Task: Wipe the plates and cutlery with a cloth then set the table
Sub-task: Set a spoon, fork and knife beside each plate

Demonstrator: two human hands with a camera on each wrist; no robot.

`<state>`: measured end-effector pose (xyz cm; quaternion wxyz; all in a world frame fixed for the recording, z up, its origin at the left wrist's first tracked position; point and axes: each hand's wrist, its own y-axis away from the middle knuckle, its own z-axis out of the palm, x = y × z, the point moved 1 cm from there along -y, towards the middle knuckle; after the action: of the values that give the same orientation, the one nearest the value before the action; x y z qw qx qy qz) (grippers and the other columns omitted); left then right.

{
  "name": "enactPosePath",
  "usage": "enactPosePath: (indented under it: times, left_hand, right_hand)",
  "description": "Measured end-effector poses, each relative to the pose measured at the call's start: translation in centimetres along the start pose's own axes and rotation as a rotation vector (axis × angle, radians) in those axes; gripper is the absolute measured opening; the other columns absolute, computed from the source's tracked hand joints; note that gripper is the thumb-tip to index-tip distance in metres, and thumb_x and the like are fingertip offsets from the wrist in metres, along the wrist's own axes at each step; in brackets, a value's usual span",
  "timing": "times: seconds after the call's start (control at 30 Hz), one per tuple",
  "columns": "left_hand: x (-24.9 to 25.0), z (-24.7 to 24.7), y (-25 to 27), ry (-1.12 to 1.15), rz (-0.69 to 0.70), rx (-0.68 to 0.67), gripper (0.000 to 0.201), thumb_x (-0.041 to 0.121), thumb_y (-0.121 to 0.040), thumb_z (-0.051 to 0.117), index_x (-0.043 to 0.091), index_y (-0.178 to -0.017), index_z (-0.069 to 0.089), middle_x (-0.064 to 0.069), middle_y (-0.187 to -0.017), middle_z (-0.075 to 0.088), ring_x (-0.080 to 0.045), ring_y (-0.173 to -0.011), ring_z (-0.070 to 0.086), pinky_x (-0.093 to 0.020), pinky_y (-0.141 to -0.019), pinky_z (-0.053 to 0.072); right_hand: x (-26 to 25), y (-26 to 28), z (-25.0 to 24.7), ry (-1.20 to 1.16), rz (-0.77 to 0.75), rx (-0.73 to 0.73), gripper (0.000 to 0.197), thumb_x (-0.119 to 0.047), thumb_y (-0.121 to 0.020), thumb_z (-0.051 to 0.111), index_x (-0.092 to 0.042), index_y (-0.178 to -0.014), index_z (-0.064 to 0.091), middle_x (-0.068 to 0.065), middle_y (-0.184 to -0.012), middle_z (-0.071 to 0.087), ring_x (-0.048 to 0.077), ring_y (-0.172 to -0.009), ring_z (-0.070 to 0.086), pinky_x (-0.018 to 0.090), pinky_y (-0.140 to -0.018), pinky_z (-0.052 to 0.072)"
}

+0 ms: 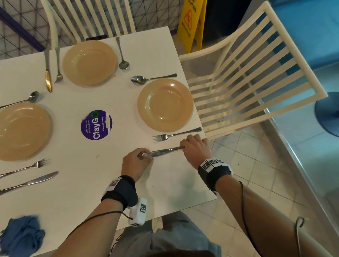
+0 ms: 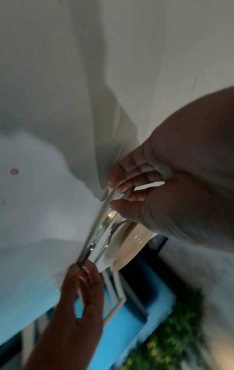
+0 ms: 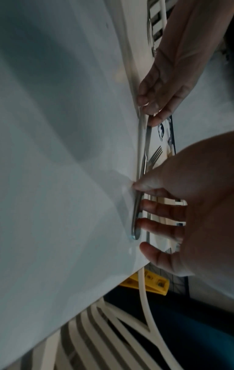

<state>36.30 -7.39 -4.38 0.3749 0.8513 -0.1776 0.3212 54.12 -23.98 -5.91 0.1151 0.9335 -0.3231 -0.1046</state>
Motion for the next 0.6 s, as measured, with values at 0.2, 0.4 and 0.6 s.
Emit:
enactPosePath:
  times: [0.2,0.4,0.6]
  left_hand:
    - [0.8,0.7,-0.4,-0.21,0.137,0.052,0.019,0.019,-0.085,0.074,0.024,-0.103,0.075,0.003,-0.099,0.061,-0.014,-0.088,0.061,-0.024,-0.085,0.045]
    - [0.7,1.2,-0.5,-0.172,0.146,0.098,0.023,0.023,-0.087,0.076,0.024,-0.109,0.077,0.006,-0.102,0.056,-0.01,-0.089,0.061,-0.019,-0.084,0.042]
    - [0.5,1.3,-0.8,-0.202,0.174,0.092,0.026,0.023,-0.087,0.075,0.024,-0.113,0.076,0.005,-0.101,0.057,-0.014,-0.091,0.061,-0.025,-0.087,0.047]
  right_hand:
    - [1.2,0.5,0.6,-0.167,0.074,0.157,0.01,-0.018,-0.084,0.072,-0.025,-0.092,0.073,-0.002,-0.093,0.065,0.028,-0.091,0.059,0.043,-0.072,0.046]
    - [1.9,0.2,1.0,-0.267,0.12,0.166,0.01,-0.02,-0.087,0.071,-0.022,-0.096,0.075,-0.001,-0.095,0.065,0.029,-0.096,0.057,0.042,-0.076,0.045]
    - [2.1,0.2,1.2,-0.299,0.137,0.194,0.009,-0.019,-0.087,0.071,-0.02,-0.095,0.075,-0.001,-0.096,0.065,0.029,-0.097,0.057,0.043,-0.077,0.048]
